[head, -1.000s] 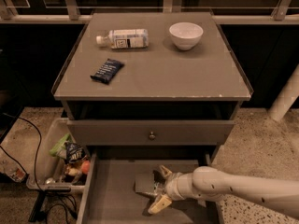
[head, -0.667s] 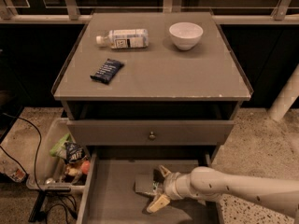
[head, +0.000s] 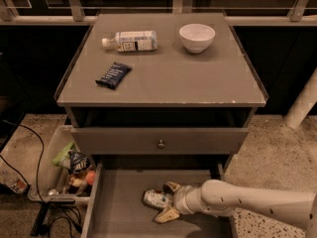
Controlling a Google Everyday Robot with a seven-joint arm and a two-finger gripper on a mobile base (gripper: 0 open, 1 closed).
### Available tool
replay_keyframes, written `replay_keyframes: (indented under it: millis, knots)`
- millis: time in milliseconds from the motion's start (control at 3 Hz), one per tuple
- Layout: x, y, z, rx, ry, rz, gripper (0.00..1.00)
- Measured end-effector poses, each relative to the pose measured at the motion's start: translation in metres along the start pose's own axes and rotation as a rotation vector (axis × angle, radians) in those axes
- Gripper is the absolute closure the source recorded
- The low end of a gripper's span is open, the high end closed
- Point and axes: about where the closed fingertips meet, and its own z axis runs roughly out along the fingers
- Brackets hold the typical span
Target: Pick 7up can from middle drawer and place on counter
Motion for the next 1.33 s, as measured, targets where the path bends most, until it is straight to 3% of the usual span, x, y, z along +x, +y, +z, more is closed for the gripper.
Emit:
replay_keyframes:
  millis: [1000,1333]
  knots:
    - [-0.001,0.001,-0.001,-0.004,0.009,0.002,0.87]
    - [-0.005,0.003,-0.021,-0.016,0.029,-0.014,1.0]
